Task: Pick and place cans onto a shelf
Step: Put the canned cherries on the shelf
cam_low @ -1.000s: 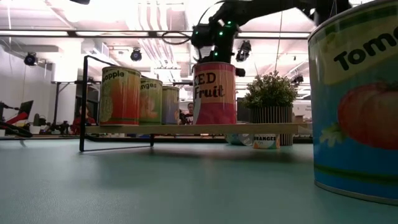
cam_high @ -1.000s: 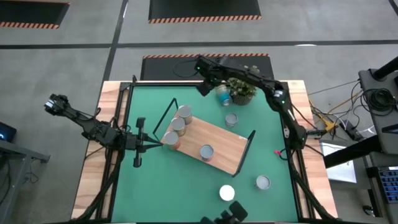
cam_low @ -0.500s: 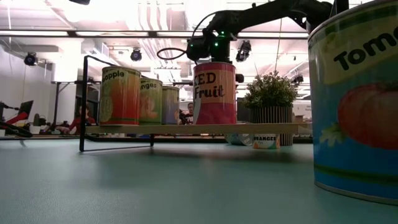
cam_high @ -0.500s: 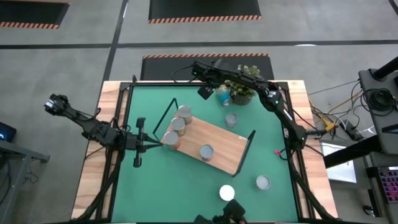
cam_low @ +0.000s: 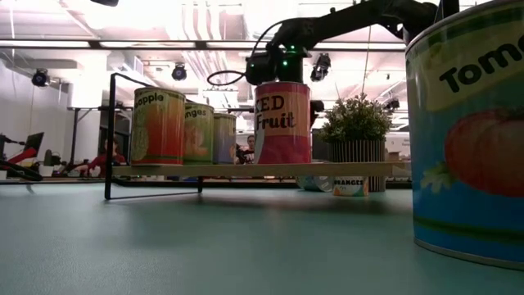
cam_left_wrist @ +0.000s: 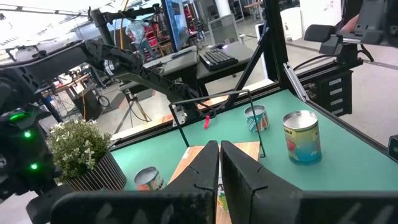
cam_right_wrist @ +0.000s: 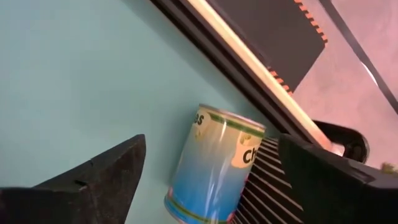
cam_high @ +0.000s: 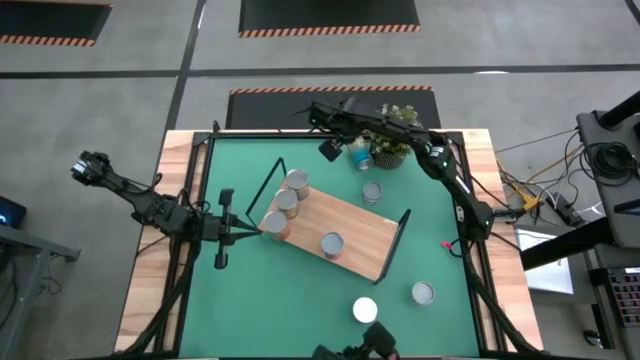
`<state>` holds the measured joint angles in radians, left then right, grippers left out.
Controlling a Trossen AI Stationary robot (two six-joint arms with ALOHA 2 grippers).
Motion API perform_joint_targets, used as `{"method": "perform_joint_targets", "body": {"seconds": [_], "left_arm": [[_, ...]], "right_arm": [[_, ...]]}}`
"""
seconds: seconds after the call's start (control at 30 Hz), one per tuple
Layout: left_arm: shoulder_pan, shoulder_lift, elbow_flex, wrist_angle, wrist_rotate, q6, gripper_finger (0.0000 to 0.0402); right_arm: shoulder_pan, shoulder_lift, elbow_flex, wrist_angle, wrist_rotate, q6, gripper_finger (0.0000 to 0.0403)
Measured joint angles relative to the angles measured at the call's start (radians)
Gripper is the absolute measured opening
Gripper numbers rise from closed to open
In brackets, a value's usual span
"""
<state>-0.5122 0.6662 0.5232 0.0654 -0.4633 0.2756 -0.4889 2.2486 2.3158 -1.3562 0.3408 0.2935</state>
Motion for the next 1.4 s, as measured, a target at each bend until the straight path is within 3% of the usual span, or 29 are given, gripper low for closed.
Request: {"method": "perform_joint_targets", "body": {"seconds": [0.8, 0.93, 1.07, 1.4], "left_arm": [[0.0, 0.0, 0.0, 0.0, 0.0, 0.002, 0.0], [0.0, 0.0, 0.0, 0.0, 0.0, 0.002, 0.0], [0.0, 0.0, 0.0, 0.0, 0.0, 0.003, 0.0], [0.0, 0.0, 0.0, -0.002, 0.0, 0.003, 0.0]], "right_arm": [[0.0, -0.002, -0.253, 0.086, 0.053, 0.008, 0.0343], [0.0, -0.002, -0.258, 0.095, 0.043, -0.016, 0.0337], [0.006, -0.006, -0.241, 0.113, -0.037, -0.043, 0.0331], [0.021, -0.002, -0.151, 0.105, -0.01, -0.026, 0.0329]]}}
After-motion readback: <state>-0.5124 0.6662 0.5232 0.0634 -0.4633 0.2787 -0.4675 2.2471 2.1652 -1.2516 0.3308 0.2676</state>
